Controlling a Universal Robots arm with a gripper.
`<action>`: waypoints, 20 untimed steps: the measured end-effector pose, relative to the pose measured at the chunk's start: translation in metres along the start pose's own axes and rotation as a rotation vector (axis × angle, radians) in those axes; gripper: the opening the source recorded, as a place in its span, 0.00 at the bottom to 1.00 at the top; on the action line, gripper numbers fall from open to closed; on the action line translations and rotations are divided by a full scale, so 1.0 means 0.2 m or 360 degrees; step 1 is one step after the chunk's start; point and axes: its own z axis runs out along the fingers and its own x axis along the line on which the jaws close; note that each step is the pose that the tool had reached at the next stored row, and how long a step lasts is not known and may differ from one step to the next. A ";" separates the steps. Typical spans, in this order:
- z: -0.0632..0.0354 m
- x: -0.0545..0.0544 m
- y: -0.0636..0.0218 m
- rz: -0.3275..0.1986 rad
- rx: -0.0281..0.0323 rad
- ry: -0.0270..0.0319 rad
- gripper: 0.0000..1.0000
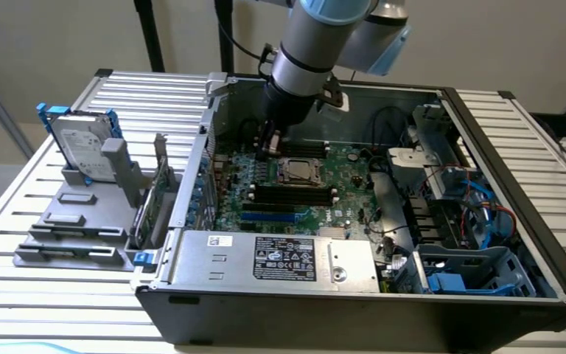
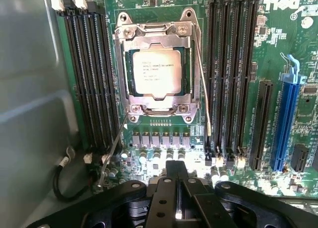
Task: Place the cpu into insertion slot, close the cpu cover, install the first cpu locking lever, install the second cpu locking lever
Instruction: 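Install the first cpu locking lever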
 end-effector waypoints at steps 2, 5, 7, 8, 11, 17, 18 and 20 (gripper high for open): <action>0.000 0.00 -0.002 0.0034 -0.00025 0.00165 0.11; 0.001 0.00 -0.004 0.0081 -0.00058 0.00389 0.11; 0.001 0.00 -0.005 0.0114 -0.00079 0.00540 0.11; 0.001 0.00 -0.006 0.0131 -0.00090 0.00610 0.11; 0.002 0.00 -0.007 0.0185 -0.00137 0.00804 0.11; 0.002 0.00 -0.009 0.0301 -0.00238 0.01169 0.11; 0.002 0.00 -0.009 0.0321 -0.00255 0.01229 0.11; 0.002 0.00 -0.010 0.0360 -0.00287 0.01344 0.11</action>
